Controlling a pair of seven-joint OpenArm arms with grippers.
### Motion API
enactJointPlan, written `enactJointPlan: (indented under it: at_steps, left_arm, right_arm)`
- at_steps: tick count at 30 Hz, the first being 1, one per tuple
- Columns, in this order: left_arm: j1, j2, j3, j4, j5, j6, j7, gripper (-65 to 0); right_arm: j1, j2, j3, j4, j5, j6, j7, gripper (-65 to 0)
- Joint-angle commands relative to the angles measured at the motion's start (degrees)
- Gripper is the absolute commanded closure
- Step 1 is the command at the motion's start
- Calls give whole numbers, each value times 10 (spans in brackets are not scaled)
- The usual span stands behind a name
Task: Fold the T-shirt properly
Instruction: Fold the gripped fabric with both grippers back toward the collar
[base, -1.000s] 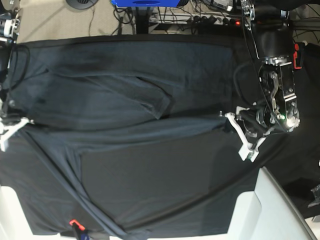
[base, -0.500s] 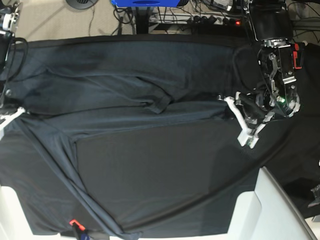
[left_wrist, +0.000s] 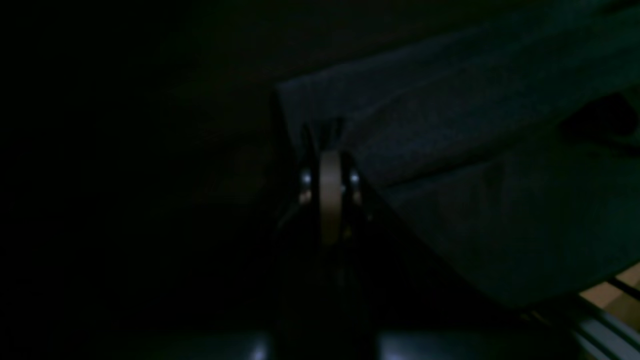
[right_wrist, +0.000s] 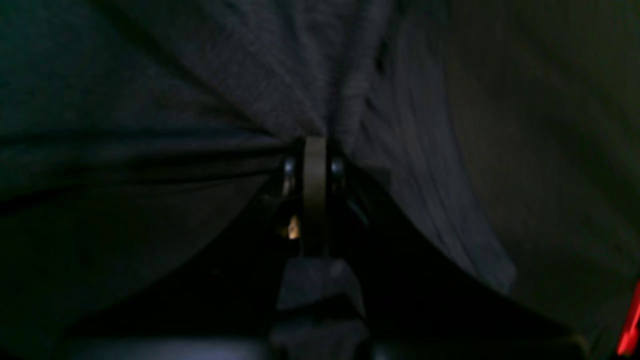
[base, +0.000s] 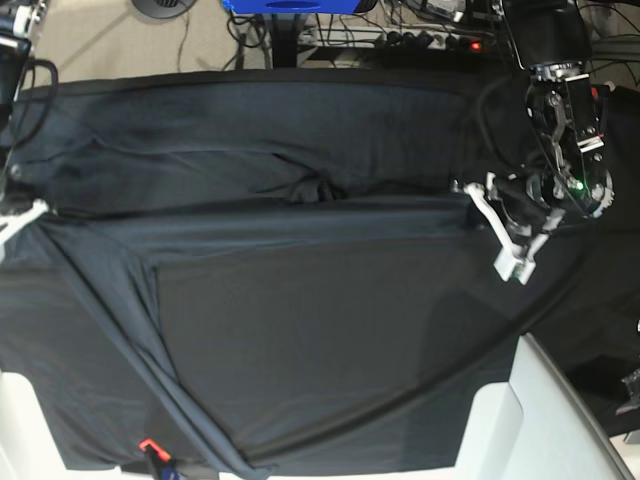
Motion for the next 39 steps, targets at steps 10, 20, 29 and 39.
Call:
enactJointPlan:
  at_steps: [10,20,29,39]
  left_arm:
    - [3,-2,-2,13,-6,-1,-9,0]
    - [28,-2,-2,51,-6,-1,-9,0]
    - [43,-4,-5,56,-6,-1,-9,0]
    - [54,-4,-8,68,-6,-1,-9,0]
  right_arm:
    - [-4,12,5,10,2,-1,13,-6]
    - [-24,5,5,65,2,-3,10,-5]
    - [-53,0,32,84,2,-3,10,-5]
    - [-83,1,47,107,1,-3,10,-5]
